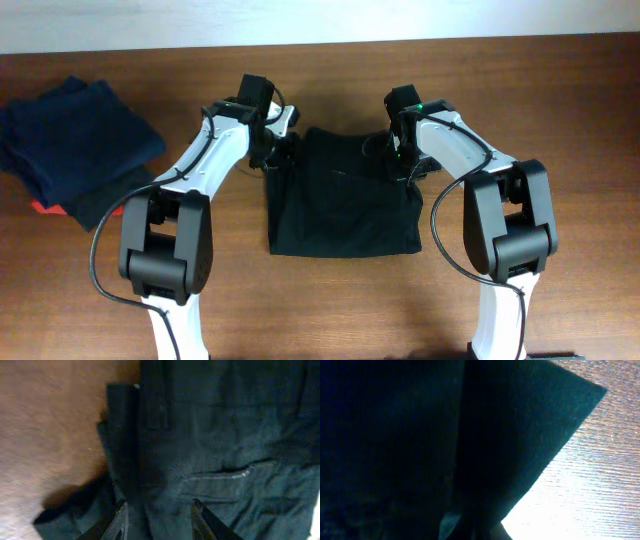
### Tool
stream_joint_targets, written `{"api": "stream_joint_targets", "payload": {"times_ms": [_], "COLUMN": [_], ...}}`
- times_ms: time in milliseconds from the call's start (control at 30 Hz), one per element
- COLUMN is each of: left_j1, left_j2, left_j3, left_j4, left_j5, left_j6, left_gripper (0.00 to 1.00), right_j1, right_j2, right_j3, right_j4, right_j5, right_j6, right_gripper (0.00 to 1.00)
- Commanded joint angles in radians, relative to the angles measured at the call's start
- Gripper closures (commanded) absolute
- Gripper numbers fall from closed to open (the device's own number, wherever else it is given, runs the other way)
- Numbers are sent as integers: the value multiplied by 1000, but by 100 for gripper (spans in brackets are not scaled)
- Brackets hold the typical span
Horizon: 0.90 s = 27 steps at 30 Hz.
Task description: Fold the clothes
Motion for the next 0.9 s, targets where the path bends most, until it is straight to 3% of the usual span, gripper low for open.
{"api": "stream_joint_targets", "payload": {"times_ms": [0, 333, 367, 400, 433, 500, 633, 733, 867], "left_j1": [8, -16, -18, -24, -32, -34, -9, 14, 25], "left_j2": [-15, 77, 78, 78, 78, 78, 77, 58, 5], "left_j3": [9, 9, 9, 9, 9, 10, 21, 79, 92], "left_j4": [9, 80, 76, 68, 47, -25, -236, -437, -547], "left_j5": [-81, -24, -21, 4, 43, 61, 67, 215, 229], "left_j6": [-16, -16, -16, -16, -16, -16, -42, -42, -58], "left_gripper": [58, 56, 62, 76, 92, 98, 99, 100, 99], "right_j1": [-21, -21, -21, -21, -21, -21, -22, -34, -64], "right_j2": [67, 67, 67, 67, 67, 67, 67, 67, 67], "right_j3": [-26, -26, -26, -26, -26, -26, -26, -26, -26], "right_j4": [-11, -16, -16, -16, -18, -20, -23, -25, -42], "right_j5": [63, 64, 64, 64, 64, 64, 64, 64, 63], "right_j6": [10, 10, 10, 10, 10, 10, 10, 11, 15], "right_gripper": [96, 96, 96, 96, 96, 96, 96, 96, 96]}}
